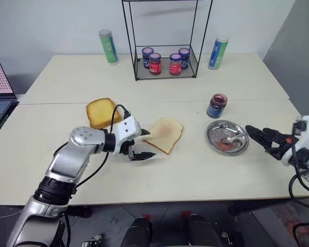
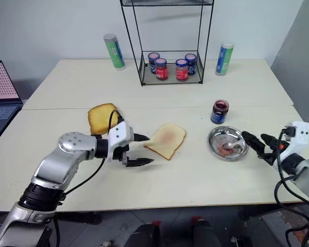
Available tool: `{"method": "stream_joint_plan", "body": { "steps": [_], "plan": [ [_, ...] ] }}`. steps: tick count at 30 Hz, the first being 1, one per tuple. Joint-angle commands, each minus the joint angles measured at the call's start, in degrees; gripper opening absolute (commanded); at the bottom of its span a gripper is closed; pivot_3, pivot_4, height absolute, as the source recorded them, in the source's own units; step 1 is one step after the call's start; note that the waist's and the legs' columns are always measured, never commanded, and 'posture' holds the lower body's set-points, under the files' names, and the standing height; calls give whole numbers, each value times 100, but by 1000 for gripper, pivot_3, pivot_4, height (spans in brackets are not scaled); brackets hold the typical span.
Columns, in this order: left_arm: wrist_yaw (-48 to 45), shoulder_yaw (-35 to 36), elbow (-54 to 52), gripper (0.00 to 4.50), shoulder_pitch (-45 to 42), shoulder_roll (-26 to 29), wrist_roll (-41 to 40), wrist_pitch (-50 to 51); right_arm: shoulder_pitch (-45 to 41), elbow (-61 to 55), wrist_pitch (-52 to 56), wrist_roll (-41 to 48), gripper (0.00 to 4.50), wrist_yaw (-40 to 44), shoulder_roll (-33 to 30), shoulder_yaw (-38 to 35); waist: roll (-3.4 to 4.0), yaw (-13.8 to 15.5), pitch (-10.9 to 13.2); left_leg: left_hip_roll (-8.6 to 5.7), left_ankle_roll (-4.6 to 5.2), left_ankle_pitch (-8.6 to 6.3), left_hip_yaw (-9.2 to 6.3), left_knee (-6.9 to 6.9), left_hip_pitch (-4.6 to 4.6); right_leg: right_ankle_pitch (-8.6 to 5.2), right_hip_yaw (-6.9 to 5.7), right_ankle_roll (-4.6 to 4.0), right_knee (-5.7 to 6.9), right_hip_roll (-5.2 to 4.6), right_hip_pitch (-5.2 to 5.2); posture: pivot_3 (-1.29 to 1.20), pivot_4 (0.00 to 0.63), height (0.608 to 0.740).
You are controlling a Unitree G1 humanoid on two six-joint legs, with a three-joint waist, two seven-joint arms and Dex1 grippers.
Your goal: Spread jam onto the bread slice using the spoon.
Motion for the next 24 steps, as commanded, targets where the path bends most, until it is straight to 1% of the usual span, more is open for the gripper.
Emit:
{"method": "stream_joint_plan", "body": {
  "steps": [1,2,3,6,9,14,23,24],
  "plan": [
    [-54,405,-536,4469,-139,-1,-716,572,-248,849,-21,327,4500,-23,160,-418,-1,0,0,0,0,0,1,0,-1,0,-1,0,0,0,1,0,150,740],
    [13,463,-610,4469,-189,-80,-844,658,-334,1181,-15,366,4500,31,197,-432,-3,-1,1,0,0,0,3,1,0,0,-1,0,-1,0,3,0,150,740],
    [124,401,-615,4469,-256,-203,-831,663,-579,1682,74,526,4500,-21,285,-511,-2,4,1,1,0,0,8,3,1,0,-2,0,-3,1,5,0,150,740],
    [351,216,-634,4469,-387,-554,-772,451,-1174,2666,248,741,4500,0,383,-579,2,4,3,-2,0,0,17,2,20,0,0,0,-5,-1,27,0,150,740],
    [436,174,-699,4469,-476,-757,-855,527,-1476,3248,220,643,4500,130,324,-521,4,3,3,-4,0,0,28,-1,32,0,7,0,-7,0,34,0,150,740],
    [520,42,-729,4469,-488,-803,-774,477,-1774,3945,-13,303,4500,464,298,-230,4,2,3,-5,1,-1,31,-3,31,0,8,-1,-11,2,33,0,150,740],
    [581,60,-857,4469,-415,-732,-837,539,-2038,4451,-220,2,4500,833,353,-32,3,-76,3,-4,1,-1,37,-1,38,0,12,-1,-8,7,36,0,150,740],
    [587,57,-872,4497,-422,-738,-842,548,-2103,4562,-303,-61,4328,885,360,-10,3,-86,3,-4,1,-1,37,-1,37,0,13,0,-9,7,36,0,150,740]
  ]
}}
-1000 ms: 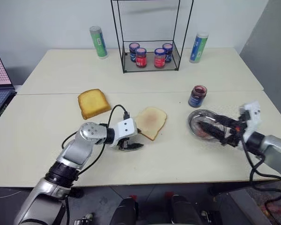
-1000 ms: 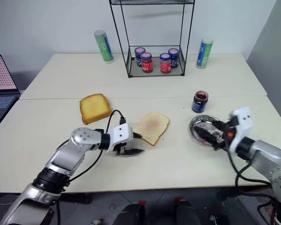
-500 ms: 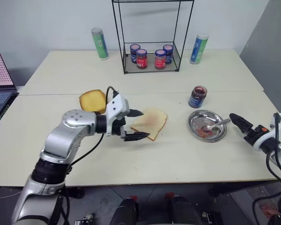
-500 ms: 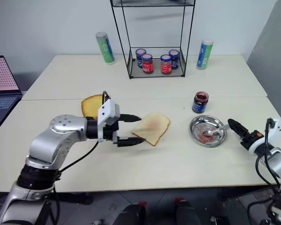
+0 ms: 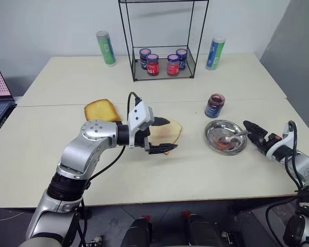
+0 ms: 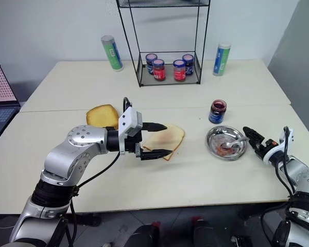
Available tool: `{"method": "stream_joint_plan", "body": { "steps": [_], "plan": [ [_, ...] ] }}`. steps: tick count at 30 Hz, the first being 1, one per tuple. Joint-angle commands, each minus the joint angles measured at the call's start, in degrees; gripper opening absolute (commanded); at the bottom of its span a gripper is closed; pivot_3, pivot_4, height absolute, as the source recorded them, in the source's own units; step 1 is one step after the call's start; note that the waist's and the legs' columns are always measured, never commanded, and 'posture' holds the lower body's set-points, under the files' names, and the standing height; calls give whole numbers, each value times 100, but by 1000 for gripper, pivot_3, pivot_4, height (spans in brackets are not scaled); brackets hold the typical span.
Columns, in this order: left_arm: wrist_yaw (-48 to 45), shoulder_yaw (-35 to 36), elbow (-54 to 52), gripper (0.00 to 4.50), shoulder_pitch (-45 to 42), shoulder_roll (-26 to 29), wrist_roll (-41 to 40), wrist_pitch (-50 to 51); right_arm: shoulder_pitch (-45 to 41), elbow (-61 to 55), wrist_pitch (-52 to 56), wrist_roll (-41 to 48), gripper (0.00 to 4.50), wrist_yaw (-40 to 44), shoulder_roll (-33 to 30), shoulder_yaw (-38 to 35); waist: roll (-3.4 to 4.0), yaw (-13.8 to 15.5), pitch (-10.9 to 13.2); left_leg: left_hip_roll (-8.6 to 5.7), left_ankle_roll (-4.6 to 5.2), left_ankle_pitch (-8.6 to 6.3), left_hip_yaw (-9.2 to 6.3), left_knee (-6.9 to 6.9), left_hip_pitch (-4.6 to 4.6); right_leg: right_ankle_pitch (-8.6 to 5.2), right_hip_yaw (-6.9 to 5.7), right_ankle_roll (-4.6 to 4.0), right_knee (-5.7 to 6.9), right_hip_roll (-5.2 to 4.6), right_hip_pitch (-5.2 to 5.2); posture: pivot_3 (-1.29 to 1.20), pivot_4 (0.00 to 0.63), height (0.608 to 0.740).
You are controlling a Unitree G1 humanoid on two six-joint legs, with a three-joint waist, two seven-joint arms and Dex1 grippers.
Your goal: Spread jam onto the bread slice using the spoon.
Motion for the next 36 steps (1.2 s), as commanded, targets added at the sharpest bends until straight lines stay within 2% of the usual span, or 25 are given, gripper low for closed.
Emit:
{"method": "stream_joint_plan", "body": {
  "steps": [1,10,16,20,26,30,33,36],
  "plan": [
    [52,41,-276,4500,-37,42,-78,-42,-259,314,-261,-193,4148,161,4,67,0,-18,0,0,0,0,0,0,0,0,0,0,0,0,0,0,150,740],
    [80,66,-305,4500,-44,65,-106,-10,-506,669,-448,-427,2281,346,4,97,1,-49,0,0,0,0,2,-1,1,0,3,0,1,0,-1,0,150,740],
    [118,61,-284,4500,-66,68,-118,-2,-558,758,-479,-467,766,421,-18,123,0,-40,0,0,0,0,0,-1,-1,0,3,0,-1,-3,0,0,150,740],
    [121,83,-252,4500,-45,94,-111,-22,-557,780,-472,-529,80,452,-55,113,-4,-40,-2,0,0,0,0,0,0,0,2,0,-2,-2,2,0,150,740],
    [139,140,-229,4500,-11,151,-118,-31,-462,460,-401,-554,80,526,-145,162,-3,-28,-2,0,0,0,-1,0,0,0,2,0,-3,-4,3,0,150,740],
    [270,279,-136,4500,-20,129,-174,38,-371,-672,-82,-251,80,368,-73,186,-1,-20,0,2,0,0,-3,-1,-1,0,1,0,-2,-5,1,0,150,740],
    [519,397,6,4500,-31,-28,-185,50,-493,-1428,42,10,80,-82,122,35,2,-27,1,5,0,0,-2,-1,-4,0,3,1,-2,-6,-2,0,150,740],
    [1029,504,117,4500,-63,-469,-182,4,-936,-2127,-23,216,80,-747,352,-13,3,-25,1,6,0,0,-7,-1,-4,0,-1,1,-2,-5,-2,0,150,740]
  ]
}}
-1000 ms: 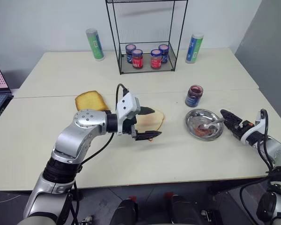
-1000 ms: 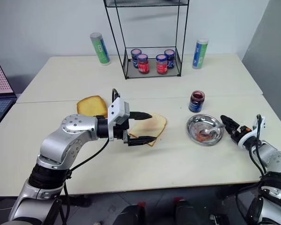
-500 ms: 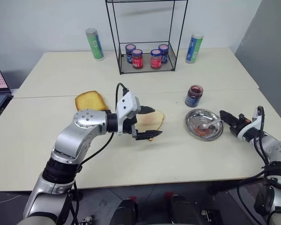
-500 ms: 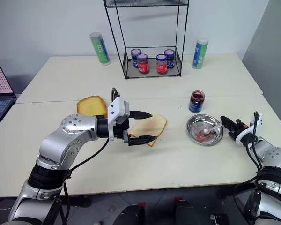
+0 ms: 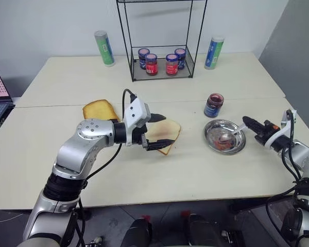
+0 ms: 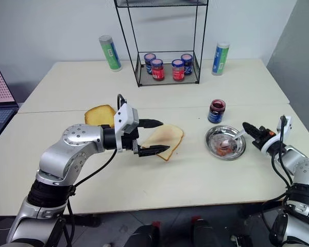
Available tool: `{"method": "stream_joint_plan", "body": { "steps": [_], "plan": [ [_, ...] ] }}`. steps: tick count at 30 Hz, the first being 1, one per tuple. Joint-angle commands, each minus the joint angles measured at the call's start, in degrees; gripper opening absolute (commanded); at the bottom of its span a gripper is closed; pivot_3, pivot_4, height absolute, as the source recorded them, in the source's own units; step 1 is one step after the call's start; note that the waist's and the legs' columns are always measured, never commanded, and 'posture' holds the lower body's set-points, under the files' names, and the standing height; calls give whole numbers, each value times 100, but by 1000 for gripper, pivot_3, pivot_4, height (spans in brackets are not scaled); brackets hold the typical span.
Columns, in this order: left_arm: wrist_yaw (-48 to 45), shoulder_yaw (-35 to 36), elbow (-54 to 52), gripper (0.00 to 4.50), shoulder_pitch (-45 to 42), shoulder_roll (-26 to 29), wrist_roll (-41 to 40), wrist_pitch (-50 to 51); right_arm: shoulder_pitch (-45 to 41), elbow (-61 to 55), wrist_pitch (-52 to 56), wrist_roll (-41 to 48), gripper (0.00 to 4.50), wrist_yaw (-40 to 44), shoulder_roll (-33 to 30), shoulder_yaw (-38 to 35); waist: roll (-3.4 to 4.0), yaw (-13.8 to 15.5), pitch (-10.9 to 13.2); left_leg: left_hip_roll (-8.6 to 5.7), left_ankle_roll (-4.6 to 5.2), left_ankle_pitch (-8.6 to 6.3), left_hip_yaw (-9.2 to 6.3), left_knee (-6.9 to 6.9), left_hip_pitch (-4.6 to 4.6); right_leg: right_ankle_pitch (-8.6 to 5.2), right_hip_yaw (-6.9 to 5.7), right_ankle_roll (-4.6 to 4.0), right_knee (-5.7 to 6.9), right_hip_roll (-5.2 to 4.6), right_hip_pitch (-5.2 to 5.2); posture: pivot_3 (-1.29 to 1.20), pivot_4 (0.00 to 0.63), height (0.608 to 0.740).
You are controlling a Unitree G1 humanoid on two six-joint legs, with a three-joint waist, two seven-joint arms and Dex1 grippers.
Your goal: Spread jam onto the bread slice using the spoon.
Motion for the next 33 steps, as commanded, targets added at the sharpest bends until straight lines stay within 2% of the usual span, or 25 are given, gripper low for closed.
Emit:
{"method": "stream_joint_plan", "body": {
  "steps": [1,6,13,22,33],
  "plan": [
    [688,226,59,4500,-75,-571,-82,-78,-762,-1044,-105,407,80,-893,261,-167,1,-1,1,4,0,0,-2,1,-1,0,2,0,1,-2,-1,0,150,740],
    [1041,132,223,4500,-160,-958,105,-247,-1520,-1072,-454,-49,80,-1111,229,287,1,25,1,0,-1,0,-5,0,-8,0,-4,0,-1,-5,-6,0,150,740],
    [1078,48,362,4500,-383,-1050,167,-384,-2216,44,-1915,-1519,80,-642,-13,1232,2,50,1,-9,-1,0,2,3,-10,0,-1,0,-4,-5,-7,0,150,740],
    [1162,16,232,4500,-346,-1050,164,-369,-2410,772,-3388,-2705,80,-6,26,2004,2,54,1,-7,-2,1,6,0,-29,1,2,-1,3,-4,-37,0,150,740],
    [1238,63,120,4500,-300,-978,119,-292,-2202,1330,-4026,-3319,80,282,99,2270,2,57,1,-7,-4,2,4,1,-35,1,3,-1,4,-5,-43,0,150,740]
  ]
}}
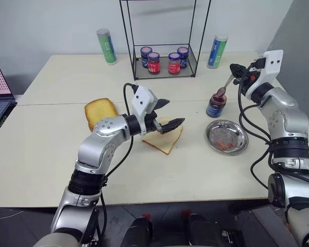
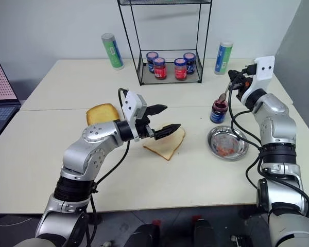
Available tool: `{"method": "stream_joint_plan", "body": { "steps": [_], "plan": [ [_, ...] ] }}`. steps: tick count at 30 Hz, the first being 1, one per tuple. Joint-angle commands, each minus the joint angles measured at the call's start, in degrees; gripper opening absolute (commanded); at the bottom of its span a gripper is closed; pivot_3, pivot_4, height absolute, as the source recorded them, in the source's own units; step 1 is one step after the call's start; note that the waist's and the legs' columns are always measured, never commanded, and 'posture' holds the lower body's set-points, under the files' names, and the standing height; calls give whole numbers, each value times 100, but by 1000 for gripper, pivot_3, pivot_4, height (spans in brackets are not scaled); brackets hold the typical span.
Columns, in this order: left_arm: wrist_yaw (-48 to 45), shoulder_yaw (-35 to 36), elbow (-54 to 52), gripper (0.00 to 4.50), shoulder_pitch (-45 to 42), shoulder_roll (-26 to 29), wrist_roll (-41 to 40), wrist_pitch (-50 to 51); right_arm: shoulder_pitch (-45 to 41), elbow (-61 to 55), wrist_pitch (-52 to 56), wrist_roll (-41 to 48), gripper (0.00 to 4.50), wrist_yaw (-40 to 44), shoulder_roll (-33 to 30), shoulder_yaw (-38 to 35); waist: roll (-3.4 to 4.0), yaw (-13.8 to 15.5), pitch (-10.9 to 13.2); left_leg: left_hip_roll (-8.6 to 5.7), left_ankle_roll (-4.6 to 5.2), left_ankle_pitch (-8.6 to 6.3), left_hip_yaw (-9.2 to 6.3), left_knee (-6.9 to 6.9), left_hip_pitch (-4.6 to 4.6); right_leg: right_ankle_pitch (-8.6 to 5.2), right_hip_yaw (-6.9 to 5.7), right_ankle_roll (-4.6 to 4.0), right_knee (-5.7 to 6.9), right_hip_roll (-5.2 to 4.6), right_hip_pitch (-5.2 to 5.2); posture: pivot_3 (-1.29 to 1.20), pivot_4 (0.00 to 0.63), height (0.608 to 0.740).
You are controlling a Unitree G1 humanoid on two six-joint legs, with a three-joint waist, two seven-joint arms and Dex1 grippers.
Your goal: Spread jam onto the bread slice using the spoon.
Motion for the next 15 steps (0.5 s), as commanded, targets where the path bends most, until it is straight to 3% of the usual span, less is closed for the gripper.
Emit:
{"method": "stream_joint_plan", "body": {
  "steps": [1,15],
  "plan": [
    [24,58,-308,4500,-23,61,-36,-16,-14,52,-252,-145,80,80,7,-35,0,0,0,0,0,0,1,0,0,0,0,0,0,0,0,0,150,740],
    [62,61,-335,4500,-1,92,-35,28,-11,102,66,74,80,-40,322,-310,0,-1,0,0,-2,1,0,0,-1,0,0,0,2,0,-3,0,150,740]
  ]
}}
